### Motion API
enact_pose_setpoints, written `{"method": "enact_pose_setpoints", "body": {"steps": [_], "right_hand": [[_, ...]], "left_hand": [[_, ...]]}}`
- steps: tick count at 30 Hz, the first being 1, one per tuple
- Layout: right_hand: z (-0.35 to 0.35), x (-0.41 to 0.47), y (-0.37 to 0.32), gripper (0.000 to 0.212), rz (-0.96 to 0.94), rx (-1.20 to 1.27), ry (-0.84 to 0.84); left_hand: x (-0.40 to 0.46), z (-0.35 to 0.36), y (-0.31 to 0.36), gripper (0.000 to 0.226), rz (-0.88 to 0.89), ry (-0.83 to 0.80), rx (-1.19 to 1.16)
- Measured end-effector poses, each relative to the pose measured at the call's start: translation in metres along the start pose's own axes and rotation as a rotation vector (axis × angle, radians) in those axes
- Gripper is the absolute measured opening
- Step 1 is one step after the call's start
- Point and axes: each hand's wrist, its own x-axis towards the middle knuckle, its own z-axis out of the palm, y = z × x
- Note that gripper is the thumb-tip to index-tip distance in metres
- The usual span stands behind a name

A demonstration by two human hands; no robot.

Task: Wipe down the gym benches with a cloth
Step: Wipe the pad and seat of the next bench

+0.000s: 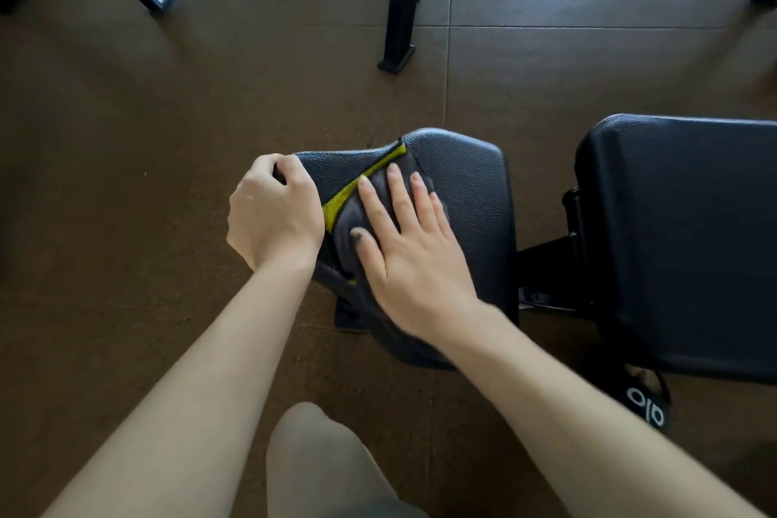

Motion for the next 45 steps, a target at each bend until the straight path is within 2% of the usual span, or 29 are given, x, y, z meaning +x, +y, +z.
{"method": "enact_pose_setpoints", "body": {"steps": [4, 7, 11, 13, 15, 17, 21, 27, 31, 33, 36, 39, 41, 45], "right_hand": [[-0.013, 0.072, 0.019, 0.059, 0.097, 0.006, -0.003], [-0.014, 0.086, 0.009, 0.058, 0.149, 0.021, -0.030], [-0.006, 0.063, -0.011, 0.056, -0.063, -0.013, 0.046], [-0.012, 0.077, -0.003, 0.053, -0.095, -0.031, 0.041], [-0.016, 0.102, 0.017, 0.057, -0.020, -0.068, 0.025], [-0.021, 0.118, 0.045, 0.071, 0.113, -0.082, 0.016], [-0.019, 0.106, 0.089, 0.051, 0.386, 0.001, 0.103], [-0.010, 0.040, 0.073, 0.063, 0.649, 0.162, 0.070], [-0.006, -0.038, 0.032, 0.066, 0.633, 0.071, -0.016], [-0.002, -0.047, 0.029, 0.065, 0.627, 0.047, -0.038], [0.000, -0.003, 0.050, 0.067, 0.614, 0.012, 0.049], [-0.013, 0.061, 0.078, 0.066, 0.645, 0.134, 0.054], [-0.017, 0.072, 0.085, 0.065, 0.641, 0.167, 0.053], [-0.004, -0.012, 0.057, 0.066, 0.606, 0.136, 0.073]], "left_hand": [[0.000, 0.000, 0.000, 0.039, -0.005, 0.007, -0.010], [0.001, 0.001, 0.001, 0.039, -0.016, 0.014, -0.010], [0.001, 0.001, 0.001, 0.039, -0.015, 0.023, -0.026], [0.001, 0.000, -0.001, 0.038, -0.012, 0.013, -0.039], [0.001, -0.001, -0.002, 0.038, -0.005, -0.002, -0.053], [0.001, -0.001, -0.002, 0.038, -0.002, 0.002, -0.056], [0.001, -0.001, 0.000, 0.039, -0.016, 0.019, -0.050], [-0.002, 0.001, 0.003, 0.039, -0.029, 0.031, -0.013], [-0.001, 0.002, 0.002, 0.041, -0.032, 0.034, 0.000], [-0.001, 0.002, 0.001, 0.041, -0.023, 0.032, 0.004], [-0.002, 0.002, 0.001, 0.042, -0.015, 0.033, -0.004], [-0.001, 0.002, 0.001, 0.042, -0.014, 0.032, -0.001], [0.000, 0.001, 0.001, 0.042, -0.015, 0.032, 0.009], [-0.001, 0.003, 0.002, 0.043, -0.020, 0.026, 0.015]]}}
